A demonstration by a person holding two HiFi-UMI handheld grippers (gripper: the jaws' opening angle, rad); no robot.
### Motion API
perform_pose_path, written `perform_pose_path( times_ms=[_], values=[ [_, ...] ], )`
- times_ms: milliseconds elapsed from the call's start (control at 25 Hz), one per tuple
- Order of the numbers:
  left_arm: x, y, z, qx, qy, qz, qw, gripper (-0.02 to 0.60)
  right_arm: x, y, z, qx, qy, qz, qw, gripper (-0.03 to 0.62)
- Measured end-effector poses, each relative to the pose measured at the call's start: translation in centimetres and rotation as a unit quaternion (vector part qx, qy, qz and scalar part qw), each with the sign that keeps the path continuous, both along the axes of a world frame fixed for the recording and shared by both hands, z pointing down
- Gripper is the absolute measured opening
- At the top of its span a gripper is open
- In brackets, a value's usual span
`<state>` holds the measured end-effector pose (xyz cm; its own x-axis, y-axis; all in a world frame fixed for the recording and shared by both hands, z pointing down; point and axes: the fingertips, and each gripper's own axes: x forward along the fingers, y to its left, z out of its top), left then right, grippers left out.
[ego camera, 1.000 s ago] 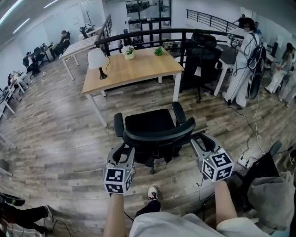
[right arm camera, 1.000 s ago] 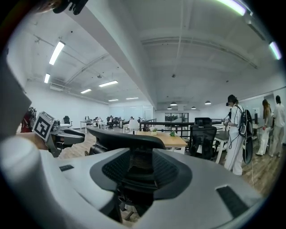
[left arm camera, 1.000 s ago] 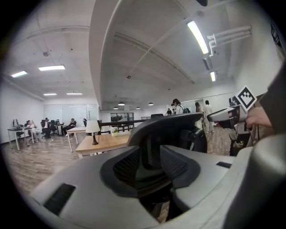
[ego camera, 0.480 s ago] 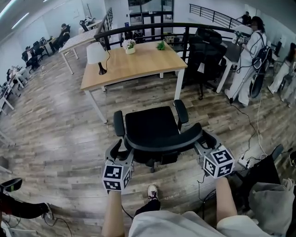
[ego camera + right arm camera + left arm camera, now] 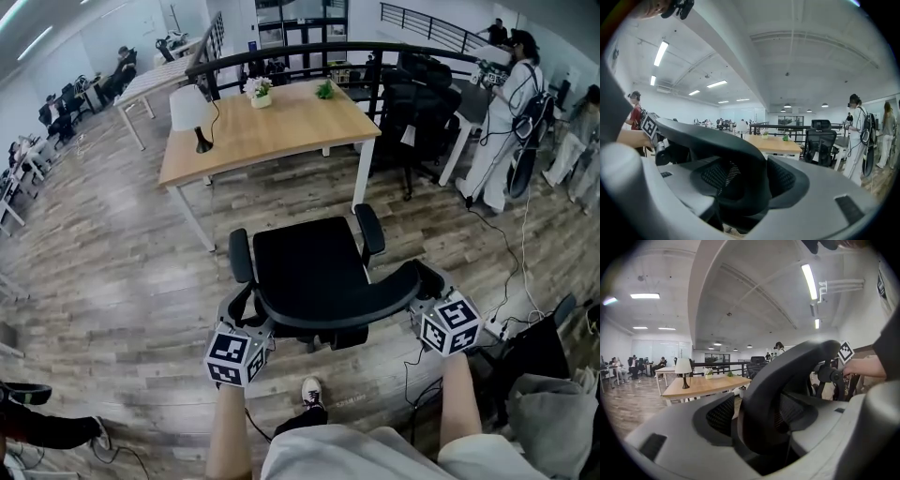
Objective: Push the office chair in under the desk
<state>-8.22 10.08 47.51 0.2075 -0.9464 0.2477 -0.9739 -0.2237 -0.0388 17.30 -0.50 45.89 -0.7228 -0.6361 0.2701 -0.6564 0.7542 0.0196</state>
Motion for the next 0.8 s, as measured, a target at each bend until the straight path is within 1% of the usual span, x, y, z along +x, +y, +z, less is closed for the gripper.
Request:
perform_pose_path(
  times_ms=[160, 240, 320, 520, 800],
  values=[
    [0.0, -0.7, 0.2, 0.001, 0.003, 0.012, 0.9999, 0.329, -0.4, -0.5, -0.1, 0.005, -0.014, -0.015, 1.000, 0.273],
    [0.1, -0.9, 0.3, 0.002, 0.007, 0.020, 0.9998, 0.334, -0.5, -0.7, -0.1, 0.009, -0.012, -0.019, 1.000, 0.275],
    [0.2, -1.0, 0.5, 0.004, 0.012, 0.025, 0.9996, 0.314, -0.8, -1.0, 0.0, 0.011, -0.007, -0.020, 1.000, 0.275],
    [0.1, -1.2, 0.9, 0.007, 0.009, 0.034, 0.9994, 0.302, -1.2, -1.6, 0.1, 0.013, -0.007, -0.026, 1.000, 0.271],
    [-1.3, -2.6, 0.6, 0.008, 0.012, 0.029, 0.9995, 0.301, -2.8, -2.9, -0.3, 0.015, 0.004, -0.021, 1.000, 0.262]
  ],
)
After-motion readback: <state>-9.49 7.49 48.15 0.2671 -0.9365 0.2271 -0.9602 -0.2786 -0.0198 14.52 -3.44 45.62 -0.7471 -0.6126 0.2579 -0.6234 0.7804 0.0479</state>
